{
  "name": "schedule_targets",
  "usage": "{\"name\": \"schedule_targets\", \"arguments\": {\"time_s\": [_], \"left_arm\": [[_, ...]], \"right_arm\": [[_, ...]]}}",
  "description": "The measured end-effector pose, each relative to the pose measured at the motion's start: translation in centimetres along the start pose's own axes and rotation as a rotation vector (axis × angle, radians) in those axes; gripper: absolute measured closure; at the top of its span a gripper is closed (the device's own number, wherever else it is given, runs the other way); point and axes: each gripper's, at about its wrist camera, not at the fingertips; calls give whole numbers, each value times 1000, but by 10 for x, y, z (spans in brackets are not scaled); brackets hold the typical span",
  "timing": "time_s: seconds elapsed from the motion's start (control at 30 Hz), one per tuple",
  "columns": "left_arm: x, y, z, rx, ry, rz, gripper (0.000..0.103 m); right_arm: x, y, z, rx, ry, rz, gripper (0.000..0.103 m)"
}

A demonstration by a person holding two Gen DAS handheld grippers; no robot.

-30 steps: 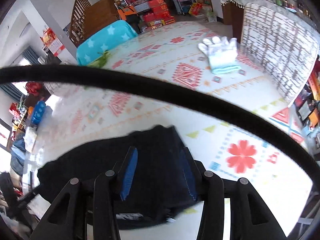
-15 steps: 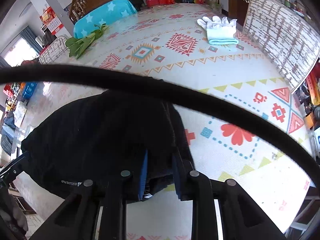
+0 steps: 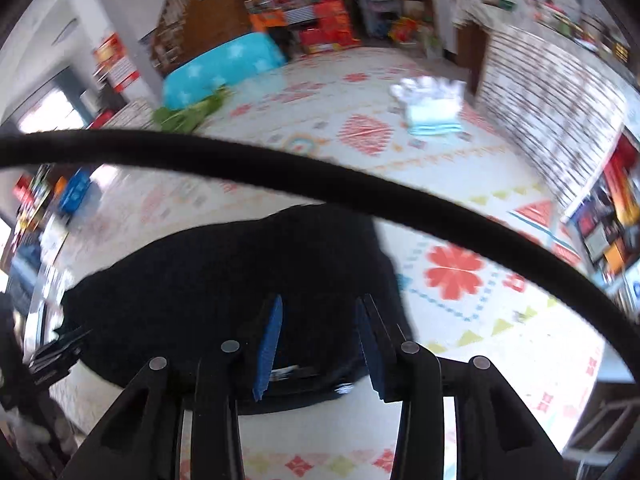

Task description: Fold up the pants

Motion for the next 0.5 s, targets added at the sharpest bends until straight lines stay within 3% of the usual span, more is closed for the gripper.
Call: {"name": "schedule_targets", "arguments": {"time_s": [0.13,0.27,0.5], "left_arm": [[-8,-14,-4,25,7,-47,47],[-10,-13,-2,40,-14,-43,47],[-18,29,-24,98,38,51,47]], "right_arm": [[-14,-36,-14,-35,54,-75,60],[-16,-49,-16,-68,91,-87,60],[-15,-35,-20,-112,133,-93,60]]}}
Point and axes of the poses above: each gripper's, at about its wrist camera, not at the fingertips, and y roughly against the way its jaws point, z to its right, x to its top, and after that the axes turned 10 degrees about -y, right-handed
